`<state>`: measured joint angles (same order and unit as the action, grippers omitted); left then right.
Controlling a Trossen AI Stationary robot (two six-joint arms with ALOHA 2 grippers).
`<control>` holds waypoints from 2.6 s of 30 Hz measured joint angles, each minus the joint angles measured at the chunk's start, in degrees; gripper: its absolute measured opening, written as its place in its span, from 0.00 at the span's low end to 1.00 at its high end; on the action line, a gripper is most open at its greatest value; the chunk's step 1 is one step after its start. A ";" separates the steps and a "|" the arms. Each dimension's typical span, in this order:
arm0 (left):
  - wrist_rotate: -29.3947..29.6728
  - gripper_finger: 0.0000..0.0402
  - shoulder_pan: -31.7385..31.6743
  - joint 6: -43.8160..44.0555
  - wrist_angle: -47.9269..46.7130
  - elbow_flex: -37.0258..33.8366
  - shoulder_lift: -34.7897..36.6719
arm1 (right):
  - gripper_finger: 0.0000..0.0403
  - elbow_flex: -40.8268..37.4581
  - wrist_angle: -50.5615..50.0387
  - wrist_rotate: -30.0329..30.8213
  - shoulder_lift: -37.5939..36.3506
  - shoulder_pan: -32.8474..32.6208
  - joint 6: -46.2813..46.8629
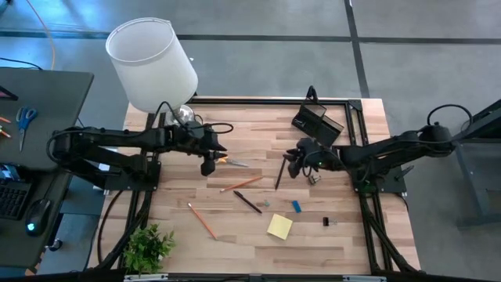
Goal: Pick and place office supplies into organizer
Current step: Put the top black pen into the mesh desk organizer
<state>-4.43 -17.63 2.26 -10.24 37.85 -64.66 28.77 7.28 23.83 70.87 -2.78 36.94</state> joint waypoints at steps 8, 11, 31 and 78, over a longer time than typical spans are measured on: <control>-0.27 0.22 0.02 -0.68 -0.26 0.01 0.04 | 0.28 1.26 0.47 2.61 10.51 -2.19 12.89; -0.28 0.22 -0.02 -2.40 -0.65 0.29 0.07 | 0.28 5.37 -1.13 1.37 15.74 -2.19 13.02; 2.49 0.22 -0.04 -7.90 -6.11 5.39 2.16 | 0.28 32.46 -35.34 8.95 34.03 -7.50 38.48; -5.46 0.22 0.00 -7.97 -13.36 5.39 9.86 | 0.28 38.07 -54.44 13.00 44.56 -13.06 52.72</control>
<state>-9.89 -17.63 -5.72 -23.60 43.24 -54.81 66.85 -47.16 36.83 115.43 -15.84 89.67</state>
